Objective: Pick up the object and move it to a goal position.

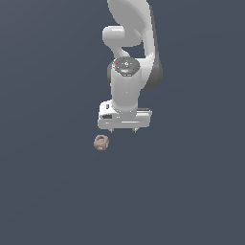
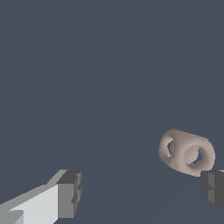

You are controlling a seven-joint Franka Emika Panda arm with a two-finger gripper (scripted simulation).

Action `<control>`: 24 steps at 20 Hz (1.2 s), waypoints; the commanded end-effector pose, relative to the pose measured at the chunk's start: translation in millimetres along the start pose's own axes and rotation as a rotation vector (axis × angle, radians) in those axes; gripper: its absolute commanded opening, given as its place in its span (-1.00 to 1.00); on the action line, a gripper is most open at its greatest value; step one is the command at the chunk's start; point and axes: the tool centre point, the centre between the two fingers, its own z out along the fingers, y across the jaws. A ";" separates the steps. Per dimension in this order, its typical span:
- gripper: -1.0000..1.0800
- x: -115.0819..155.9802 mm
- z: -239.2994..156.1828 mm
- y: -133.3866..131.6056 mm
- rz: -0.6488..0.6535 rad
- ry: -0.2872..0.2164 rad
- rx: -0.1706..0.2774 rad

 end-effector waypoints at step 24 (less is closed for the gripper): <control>0.92 -4.3 38.8 56.0 0.137 0.009 0.023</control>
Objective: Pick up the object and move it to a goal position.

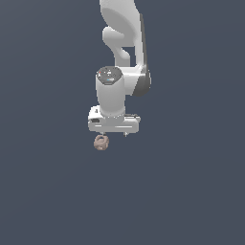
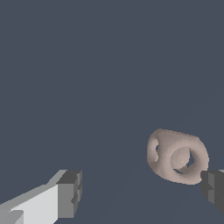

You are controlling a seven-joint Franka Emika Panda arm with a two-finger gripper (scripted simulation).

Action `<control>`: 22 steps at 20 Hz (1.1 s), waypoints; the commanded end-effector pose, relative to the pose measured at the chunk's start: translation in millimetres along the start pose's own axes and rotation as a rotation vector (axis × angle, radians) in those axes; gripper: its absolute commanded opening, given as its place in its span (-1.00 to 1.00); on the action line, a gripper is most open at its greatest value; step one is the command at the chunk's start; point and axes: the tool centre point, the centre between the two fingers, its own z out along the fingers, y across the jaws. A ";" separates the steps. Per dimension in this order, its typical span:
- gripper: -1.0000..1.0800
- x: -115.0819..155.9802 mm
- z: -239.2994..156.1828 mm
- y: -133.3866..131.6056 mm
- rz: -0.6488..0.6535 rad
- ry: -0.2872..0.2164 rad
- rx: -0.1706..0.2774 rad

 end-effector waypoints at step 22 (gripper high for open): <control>0.92 -17.0 86.1 74.5 0.173 -0.026 -0.003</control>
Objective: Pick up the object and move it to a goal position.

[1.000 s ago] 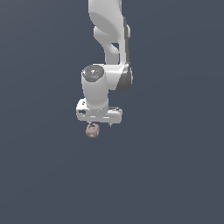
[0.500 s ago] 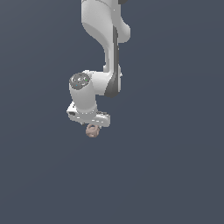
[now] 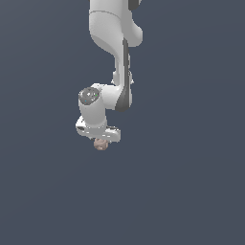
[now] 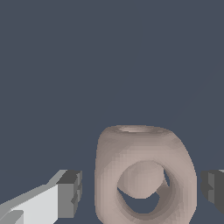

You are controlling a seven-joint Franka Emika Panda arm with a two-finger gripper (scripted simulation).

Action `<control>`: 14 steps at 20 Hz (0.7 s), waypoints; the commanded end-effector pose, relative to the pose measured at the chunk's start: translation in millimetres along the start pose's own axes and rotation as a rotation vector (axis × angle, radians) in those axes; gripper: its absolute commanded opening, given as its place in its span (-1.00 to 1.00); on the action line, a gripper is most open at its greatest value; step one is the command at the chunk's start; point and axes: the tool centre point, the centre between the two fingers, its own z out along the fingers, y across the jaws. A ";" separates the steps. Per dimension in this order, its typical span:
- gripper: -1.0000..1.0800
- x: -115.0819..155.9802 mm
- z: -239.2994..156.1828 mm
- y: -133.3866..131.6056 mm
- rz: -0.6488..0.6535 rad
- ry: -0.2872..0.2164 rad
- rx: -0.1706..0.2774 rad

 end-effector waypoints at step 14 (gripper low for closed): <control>-1.00 0.7 21.7 0.6 0.002 0.000 0.000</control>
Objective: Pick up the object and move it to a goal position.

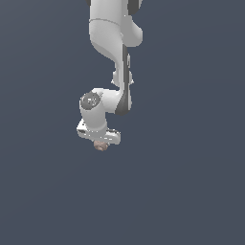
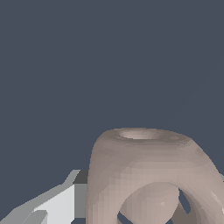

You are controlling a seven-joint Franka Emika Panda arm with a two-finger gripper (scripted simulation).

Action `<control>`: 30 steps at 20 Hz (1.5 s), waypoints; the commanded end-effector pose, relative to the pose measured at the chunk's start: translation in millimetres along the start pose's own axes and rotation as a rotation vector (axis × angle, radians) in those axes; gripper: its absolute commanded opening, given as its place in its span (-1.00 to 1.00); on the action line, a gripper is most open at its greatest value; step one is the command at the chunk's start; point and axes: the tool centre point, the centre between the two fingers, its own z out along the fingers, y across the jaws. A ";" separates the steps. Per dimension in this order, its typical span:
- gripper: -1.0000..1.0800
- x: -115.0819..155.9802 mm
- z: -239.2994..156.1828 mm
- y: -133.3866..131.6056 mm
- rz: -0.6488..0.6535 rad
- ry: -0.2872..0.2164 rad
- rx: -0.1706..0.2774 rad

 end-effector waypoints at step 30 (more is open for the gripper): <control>-1.00 98.2 -107.9 -4.8 0.309 0.303 -0.072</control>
